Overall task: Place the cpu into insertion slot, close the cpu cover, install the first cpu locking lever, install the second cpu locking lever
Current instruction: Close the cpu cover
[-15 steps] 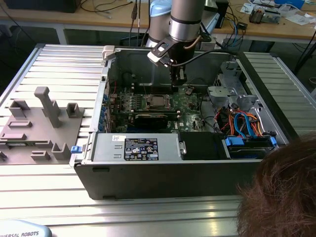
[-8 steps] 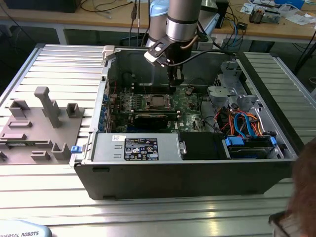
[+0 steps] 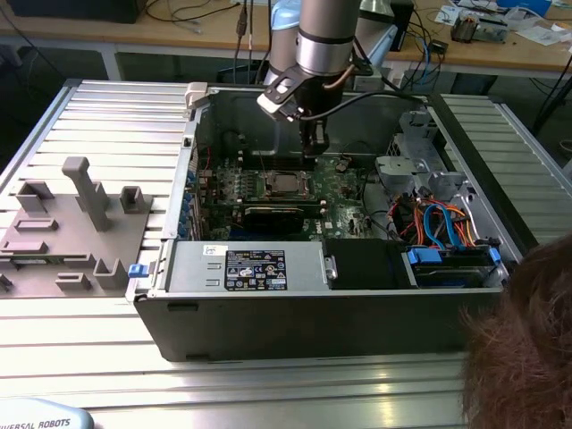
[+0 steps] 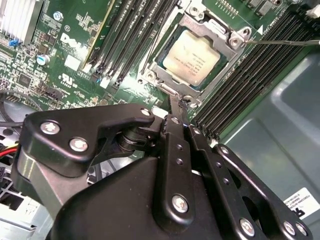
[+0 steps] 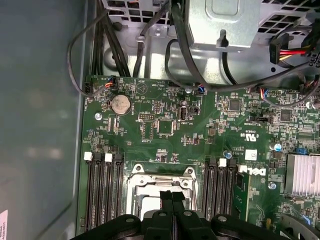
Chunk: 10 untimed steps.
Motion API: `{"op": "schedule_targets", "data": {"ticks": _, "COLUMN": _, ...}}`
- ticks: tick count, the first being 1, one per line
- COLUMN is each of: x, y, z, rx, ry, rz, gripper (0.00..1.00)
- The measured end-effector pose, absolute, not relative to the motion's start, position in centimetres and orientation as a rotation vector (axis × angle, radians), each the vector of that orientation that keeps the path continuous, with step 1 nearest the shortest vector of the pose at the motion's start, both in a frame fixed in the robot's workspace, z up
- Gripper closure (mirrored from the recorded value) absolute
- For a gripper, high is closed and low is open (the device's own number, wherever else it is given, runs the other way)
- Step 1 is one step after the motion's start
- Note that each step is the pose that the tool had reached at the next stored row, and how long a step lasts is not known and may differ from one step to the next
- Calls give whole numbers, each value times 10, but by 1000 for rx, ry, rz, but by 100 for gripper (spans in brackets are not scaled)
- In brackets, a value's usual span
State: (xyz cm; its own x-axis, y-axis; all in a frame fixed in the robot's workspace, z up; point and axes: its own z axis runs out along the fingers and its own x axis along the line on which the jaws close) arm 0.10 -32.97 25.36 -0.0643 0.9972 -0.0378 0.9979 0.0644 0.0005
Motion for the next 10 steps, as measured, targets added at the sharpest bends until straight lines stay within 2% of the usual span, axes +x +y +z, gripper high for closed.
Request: {"op": "schedule_targets", "data": {"ticks": 10, "x": -6, "y": -330, "z": 252, "rx": 2129, "ry": 2271, "rz": -40, "gripper": 89}}
